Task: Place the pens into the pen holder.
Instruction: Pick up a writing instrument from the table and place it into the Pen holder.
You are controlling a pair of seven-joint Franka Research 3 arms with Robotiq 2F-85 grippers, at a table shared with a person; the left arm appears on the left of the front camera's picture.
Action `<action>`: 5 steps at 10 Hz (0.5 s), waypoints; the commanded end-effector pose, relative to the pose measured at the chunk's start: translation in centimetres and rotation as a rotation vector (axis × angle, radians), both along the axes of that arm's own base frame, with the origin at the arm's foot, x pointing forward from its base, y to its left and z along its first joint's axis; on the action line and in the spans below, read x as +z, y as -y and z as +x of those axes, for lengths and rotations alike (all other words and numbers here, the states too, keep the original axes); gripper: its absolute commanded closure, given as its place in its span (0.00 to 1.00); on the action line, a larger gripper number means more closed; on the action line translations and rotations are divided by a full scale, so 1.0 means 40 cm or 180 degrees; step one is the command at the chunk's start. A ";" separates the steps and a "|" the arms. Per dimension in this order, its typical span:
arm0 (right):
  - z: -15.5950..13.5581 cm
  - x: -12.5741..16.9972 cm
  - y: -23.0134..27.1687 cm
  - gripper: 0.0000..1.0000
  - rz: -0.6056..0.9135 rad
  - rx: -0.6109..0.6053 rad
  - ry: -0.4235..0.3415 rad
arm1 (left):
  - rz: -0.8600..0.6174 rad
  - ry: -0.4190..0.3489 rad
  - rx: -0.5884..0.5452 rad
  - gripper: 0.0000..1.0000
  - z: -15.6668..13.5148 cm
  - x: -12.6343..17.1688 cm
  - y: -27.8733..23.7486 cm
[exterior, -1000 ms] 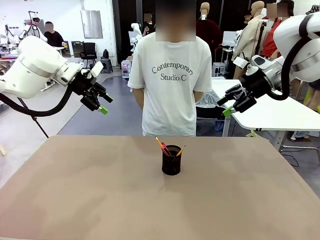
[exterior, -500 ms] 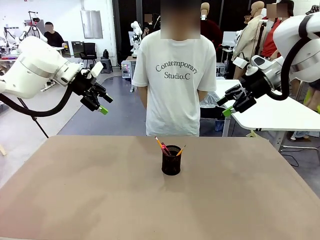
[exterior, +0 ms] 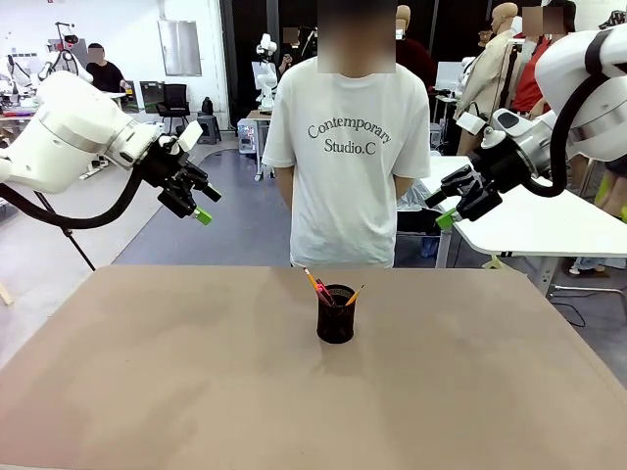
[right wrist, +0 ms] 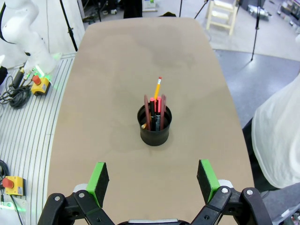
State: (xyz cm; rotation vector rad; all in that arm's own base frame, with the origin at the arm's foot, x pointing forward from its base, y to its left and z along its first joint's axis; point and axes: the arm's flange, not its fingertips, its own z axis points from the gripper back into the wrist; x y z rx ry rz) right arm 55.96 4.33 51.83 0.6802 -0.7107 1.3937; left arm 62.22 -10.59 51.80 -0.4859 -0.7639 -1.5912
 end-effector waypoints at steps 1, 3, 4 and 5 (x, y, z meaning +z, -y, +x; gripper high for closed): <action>-0.001 0.005 -0.003 0.00 -0.0003 0.0006 0.0009 | 0.0001 0.0003 0.0004 0.00 0.000 0.001 -0.002; -0.001 0.005 -0.003 0.00 -0.0003 0.0006 0.0009 | 0.0001 0.0003 0.0004 0.00 0.000 0.001 -0.002; -0.001 0.005 -0.003 0.00 -0.0003 0.0006 0.0009 | 0.0001 0.0003 0.0004 0.00 0.000 0.001 -0.002; -0.001 0.005 -0.003 0.00 -0.0003 0.0006 0.0009 | 0.0001 0.0003 0.0004 0.00 0.000 0.001 -0.002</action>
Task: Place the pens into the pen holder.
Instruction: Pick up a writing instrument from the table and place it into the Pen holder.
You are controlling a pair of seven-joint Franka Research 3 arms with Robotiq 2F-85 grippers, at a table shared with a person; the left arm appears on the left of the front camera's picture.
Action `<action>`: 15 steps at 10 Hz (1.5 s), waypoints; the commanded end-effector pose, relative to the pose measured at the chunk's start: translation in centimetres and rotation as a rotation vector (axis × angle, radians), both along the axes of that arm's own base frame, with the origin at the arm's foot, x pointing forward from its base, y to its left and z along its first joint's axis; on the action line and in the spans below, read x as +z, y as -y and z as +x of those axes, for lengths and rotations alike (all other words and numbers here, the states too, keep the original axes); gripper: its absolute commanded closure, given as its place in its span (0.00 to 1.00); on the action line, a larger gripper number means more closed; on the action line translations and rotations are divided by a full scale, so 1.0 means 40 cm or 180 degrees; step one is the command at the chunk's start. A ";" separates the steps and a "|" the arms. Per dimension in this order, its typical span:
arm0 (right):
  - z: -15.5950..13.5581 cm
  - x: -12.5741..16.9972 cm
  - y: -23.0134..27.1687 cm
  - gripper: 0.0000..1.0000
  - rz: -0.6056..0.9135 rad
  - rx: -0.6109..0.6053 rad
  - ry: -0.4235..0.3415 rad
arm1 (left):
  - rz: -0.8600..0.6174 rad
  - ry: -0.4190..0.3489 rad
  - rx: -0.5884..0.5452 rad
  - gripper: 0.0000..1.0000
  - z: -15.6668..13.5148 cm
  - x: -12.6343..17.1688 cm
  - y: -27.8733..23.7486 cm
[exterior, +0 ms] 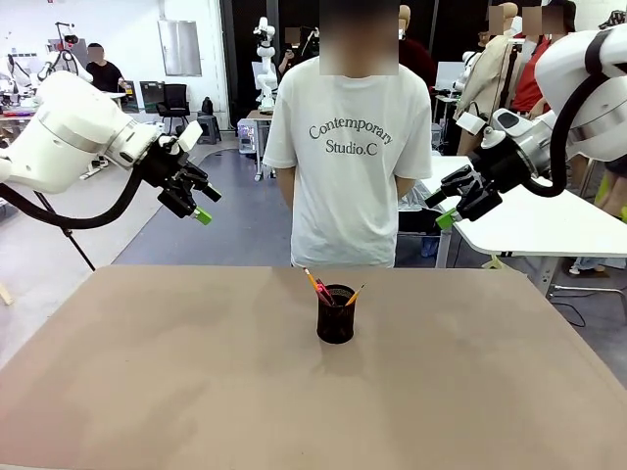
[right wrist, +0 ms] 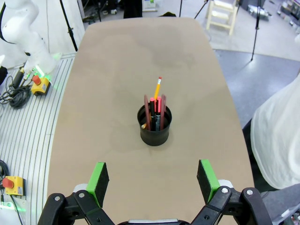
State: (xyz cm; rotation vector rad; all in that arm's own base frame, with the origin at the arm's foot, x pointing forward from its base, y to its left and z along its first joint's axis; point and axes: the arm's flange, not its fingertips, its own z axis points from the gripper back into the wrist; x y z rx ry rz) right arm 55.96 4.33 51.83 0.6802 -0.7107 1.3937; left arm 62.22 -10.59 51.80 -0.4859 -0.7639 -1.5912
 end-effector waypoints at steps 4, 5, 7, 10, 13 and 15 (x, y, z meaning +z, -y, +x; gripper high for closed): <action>-0.001 0.005 -0.003 0.00 -0.0003 0.0005 0.0009 | 0.0001 0.0003 0.0004 0.00 0.000 0.001 -0.002; -0.001 0.005 -0.003 0.00 -0.0003 0.0005 0.0009 | 0.0001 0.0003 0.0004 0.00 0.000 0.001 -0.002; -0.001 0.005 -0.003 0.00 -0.0003 0.0005 0.0009 | 0.0001 0.0003 0.0004 0.00 0.000 0.001 -0.002; -0.001 0.005 -0.003 0.00 -0.0003 0.0005 0.0009 | 0.0001 0.0003 0.0004 0.00 0.000 0.001 -0.002; -0.001 0.005 -0.003 0.00 -0.0003 0.0005 0.0009 | 0.0001 0.0003 0.0004 0.00 0.000 0.001 -0.002; -0.001 0.005 -0.003 0.00 -0.0003 0.0005 0.0009 | 0.0001 0.0003 0.0004 0.00 0.000 0.001 -0.002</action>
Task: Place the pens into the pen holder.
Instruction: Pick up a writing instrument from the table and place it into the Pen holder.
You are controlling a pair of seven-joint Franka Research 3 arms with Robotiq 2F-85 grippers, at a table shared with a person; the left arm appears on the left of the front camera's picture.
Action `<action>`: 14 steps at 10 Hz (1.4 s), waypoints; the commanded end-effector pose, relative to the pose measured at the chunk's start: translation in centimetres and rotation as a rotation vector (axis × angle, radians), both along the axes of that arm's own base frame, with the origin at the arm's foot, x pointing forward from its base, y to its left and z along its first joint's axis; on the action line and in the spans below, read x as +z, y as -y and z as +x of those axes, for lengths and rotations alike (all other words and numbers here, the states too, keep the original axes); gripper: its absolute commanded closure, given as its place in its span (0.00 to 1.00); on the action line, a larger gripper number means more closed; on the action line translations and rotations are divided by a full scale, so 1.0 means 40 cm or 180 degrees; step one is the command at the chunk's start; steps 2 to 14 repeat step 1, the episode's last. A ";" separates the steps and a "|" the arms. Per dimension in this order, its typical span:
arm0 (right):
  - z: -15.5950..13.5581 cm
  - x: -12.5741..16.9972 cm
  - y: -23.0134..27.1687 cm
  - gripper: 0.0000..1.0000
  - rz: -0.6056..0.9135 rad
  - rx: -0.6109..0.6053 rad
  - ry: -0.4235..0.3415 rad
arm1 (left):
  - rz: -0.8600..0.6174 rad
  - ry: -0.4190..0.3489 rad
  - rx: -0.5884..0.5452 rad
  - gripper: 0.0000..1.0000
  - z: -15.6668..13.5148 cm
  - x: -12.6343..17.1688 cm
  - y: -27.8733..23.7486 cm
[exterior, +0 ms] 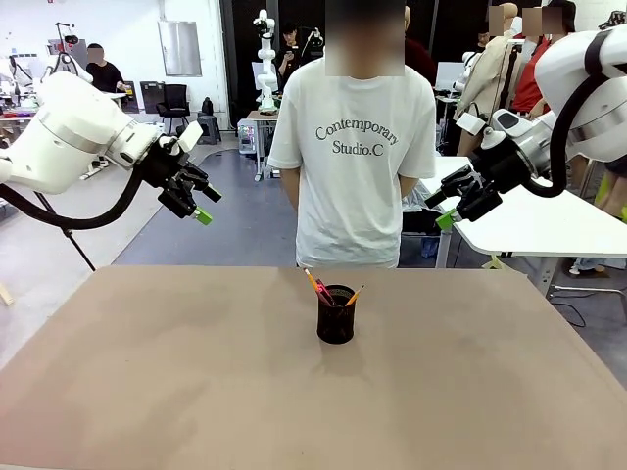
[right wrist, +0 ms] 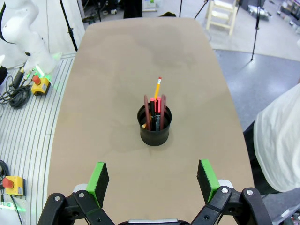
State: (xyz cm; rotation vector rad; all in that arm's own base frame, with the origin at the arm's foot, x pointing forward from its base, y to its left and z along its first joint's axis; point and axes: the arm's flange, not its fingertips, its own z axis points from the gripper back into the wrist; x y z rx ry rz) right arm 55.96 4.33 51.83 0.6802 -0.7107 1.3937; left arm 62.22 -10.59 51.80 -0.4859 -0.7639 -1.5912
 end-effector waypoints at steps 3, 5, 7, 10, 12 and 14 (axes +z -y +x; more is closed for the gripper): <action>-0.001 0.005 -0.003 0.00 -0.0003 0.0006 0.0009 | 0.0001 0.0003 0.0004 0.00 0.000 0.001 -0.002; -0.001 0.005 -0.003 0.00 -0.0003 0.0006 0.0009 | 0.0001 0.0003 0.0004 0.00 0.000 0.001 -0.002; -0.001 0.005 -0.003 0.00 -0.0003 0.0006 0.0009 | 0.0001 0.0003 0.0004 0.00 0.000 0.001 -0.002; -0.001 0.005 -0.003 0.00 -0.0003 0.0006 0.0009 | 0.0001 0.0003 0.0004 0.00 0.000 0.001 -0.002; -0.001 0.005 -0.003 0.00 -0.0003 0.0006 0.0009 | 0.0001 0.0003 0.0004 0.00 0.000 0.001 -0.002; -0.001 0.005 -0.003 0.00 -0.0003 0.0006 0.0009 | 0.0001 0.0003 0.0004 0.00 0.000 0.001 -0.002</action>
